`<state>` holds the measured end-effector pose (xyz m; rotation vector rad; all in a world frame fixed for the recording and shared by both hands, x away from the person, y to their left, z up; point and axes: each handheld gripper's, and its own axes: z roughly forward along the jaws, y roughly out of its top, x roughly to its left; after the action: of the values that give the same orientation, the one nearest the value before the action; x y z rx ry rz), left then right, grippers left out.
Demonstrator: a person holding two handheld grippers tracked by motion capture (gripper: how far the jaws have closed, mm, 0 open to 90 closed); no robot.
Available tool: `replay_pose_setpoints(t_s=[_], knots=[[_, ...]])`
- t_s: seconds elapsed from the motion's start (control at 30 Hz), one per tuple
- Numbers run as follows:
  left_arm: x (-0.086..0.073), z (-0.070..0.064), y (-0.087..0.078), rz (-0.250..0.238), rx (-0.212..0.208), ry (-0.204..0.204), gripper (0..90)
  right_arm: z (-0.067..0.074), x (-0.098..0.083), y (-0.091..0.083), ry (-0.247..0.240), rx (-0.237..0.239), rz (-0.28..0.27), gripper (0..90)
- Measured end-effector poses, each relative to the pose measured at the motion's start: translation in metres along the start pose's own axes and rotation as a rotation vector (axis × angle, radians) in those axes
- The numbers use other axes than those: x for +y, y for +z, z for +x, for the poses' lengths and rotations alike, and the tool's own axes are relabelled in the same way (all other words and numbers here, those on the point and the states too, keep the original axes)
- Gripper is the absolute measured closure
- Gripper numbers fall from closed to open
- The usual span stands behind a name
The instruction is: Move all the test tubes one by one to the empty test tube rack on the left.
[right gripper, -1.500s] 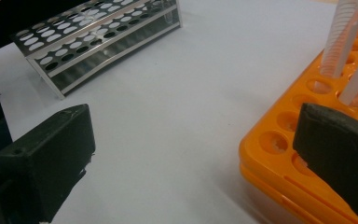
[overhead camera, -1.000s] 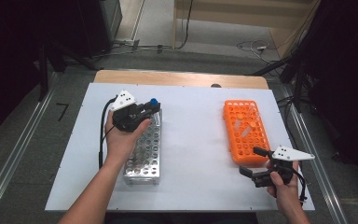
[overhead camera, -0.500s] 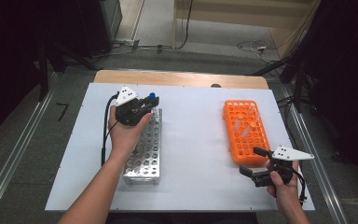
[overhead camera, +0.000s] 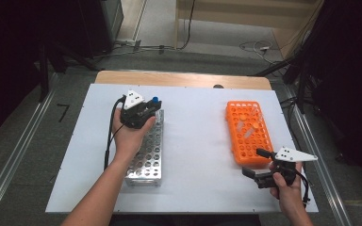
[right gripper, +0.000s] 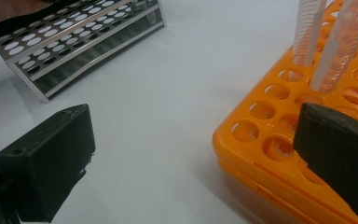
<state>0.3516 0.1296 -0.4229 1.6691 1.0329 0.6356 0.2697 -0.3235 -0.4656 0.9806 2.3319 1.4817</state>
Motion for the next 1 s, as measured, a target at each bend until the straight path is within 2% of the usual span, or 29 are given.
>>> replay_pose_setpoints(t_s=[0.17, 0.33, 0.4, 0.6, 0.7, 0.87, 1.0], knots=[[-0.002, -0.002, 0.001, 0.040, 0.010, -0.002, 76.5, 0.000, 0.000, 0.001, -0.001, 0.000, 0.006, 0.0], [-0.004, -0.003, 0.002, 0.075, 0.016, 0.013, 76.1, 0.001, 0.000, 0.002, 0.000, -0.001, 0.007, 0.0], [-0.005, -0.003, 0.003, 0.086, 0.007, 0.004, 75.6, 0.000, 0.000, 0.002, 0.001, -0.001, 0.006, 0.0], [-0.004, -0.003, 0.001, 0.100, -0.025, -0.032, 65.6, -0.001, -0.001, 0.002, 0.007, -0.001, 0.004, 0.0], [-0.003, -0.003, -0.002, 0.092, -0.047, -0.049, 57.8, -0.002, -0.001, 0.002, 0.010, -0.003, 0.004, 0.0], [-0.001, -0.007, -0.012, 0.075, -0.094, -0.054, 34.6, -0.002, -0.001, 0.001, 0.016, -0.007, 0.000, 0.0], [-0.002, -0.011, -0.022, 0.060, -0.129, -0.064, 20.0, -0.002, 0.000, 0.001, 0.015, -0.010, -0.002, 0.0]])
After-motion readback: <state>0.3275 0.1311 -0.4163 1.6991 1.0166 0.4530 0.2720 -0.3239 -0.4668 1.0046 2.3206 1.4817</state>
